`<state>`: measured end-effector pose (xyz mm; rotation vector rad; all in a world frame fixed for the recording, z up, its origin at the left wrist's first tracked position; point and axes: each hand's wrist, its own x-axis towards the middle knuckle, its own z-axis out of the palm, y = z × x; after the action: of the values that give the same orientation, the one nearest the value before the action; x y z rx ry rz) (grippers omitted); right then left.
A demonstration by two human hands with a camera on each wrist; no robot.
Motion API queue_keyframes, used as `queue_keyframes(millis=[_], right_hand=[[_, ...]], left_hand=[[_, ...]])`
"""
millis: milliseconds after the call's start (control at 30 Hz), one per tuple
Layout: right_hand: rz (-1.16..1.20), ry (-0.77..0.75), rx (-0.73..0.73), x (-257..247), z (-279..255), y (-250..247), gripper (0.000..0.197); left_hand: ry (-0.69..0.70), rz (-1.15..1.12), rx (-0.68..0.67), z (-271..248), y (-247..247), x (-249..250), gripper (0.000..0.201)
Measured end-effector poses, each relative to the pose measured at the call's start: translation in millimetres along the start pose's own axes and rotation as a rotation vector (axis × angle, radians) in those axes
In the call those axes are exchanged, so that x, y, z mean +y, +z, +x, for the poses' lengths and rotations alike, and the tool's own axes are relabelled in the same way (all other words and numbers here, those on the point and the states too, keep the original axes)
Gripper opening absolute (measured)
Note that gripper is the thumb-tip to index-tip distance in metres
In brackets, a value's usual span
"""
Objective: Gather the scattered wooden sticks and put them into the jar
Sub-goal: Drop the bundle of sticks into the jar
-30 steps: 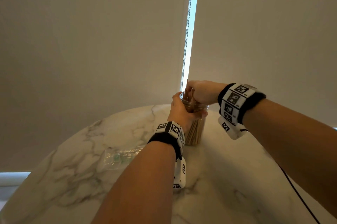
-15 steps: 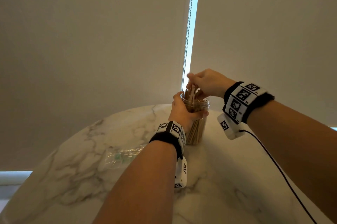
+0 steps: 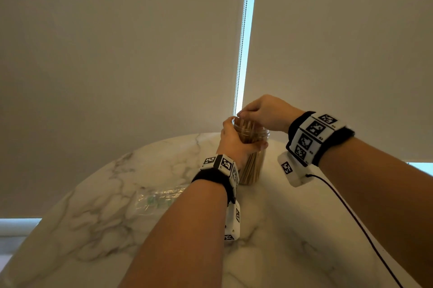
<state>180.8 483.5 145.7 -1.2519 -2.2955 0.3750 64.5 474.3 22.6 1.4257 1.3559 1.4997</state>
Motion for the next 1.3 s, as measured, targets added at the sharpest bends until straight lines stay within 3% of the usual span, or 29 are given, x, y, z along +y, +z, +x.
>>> queue_keyframes(millis=[100,200,400,500,700,833,967,1133,1200,1300], right_hand=[[0.101,0.016,0.092,2.7,2.7,-3.5,0.01],[0.019,0.009,0.006,1.4,4.2,-0.6,0.004],[0.151,0.088,-0.103,3.4,3.3,-13.8,0.007],[0.002,0.056,-0.096,5.6,1.6,-7.8,0.007],[-0.152,-0.025,0.013,4.9,4.6,1.3,0.027],[-0.281,-0.088,-0.014,3.8,6.8,20.4,0.017],[-0.079,-0.028,0.095,3.4,8.7,12.0,0.007],[-0.134,0.006,-0.099,-0.7,7.1,10.2,0.012],[-0.115,0.029,-0.079,-6.6,7.6,0.4,0.019],[-0.19,0.067,-0.136,-10.6,7.3,-16.2,0.011]], left_hand=[[-0.003,0.012,-0.01,-1.3,0.0,0.7,0.11],[-0.019,-0.002,-0.008,-2.1,-0.6,2.4,0.11],[-0.015,-0.005,-0.002,-3.9,0.7,2.5,0.111],[-0.027,-0.041,-0.006,-4.5,0.5,2.3,0.112],[-0.023,-0.033,-0.009,-5.9,0.4,4.4,0.116],[-0.036,-0.013,-0.01,-6.2,0.0,6.2,0.12],[-0.036,0.01,-0.011,-6.9,-0.7,7.1,0.12],[-0.046,-0.009,-0.002,-8.0,0.0,6.9,0.116],[-0.032,-0.011,0.005,-8.0,0.4,6.0,0.118],[-0.017,-0.01,-0.002,-8.5,0.0,5.6,0.121]])
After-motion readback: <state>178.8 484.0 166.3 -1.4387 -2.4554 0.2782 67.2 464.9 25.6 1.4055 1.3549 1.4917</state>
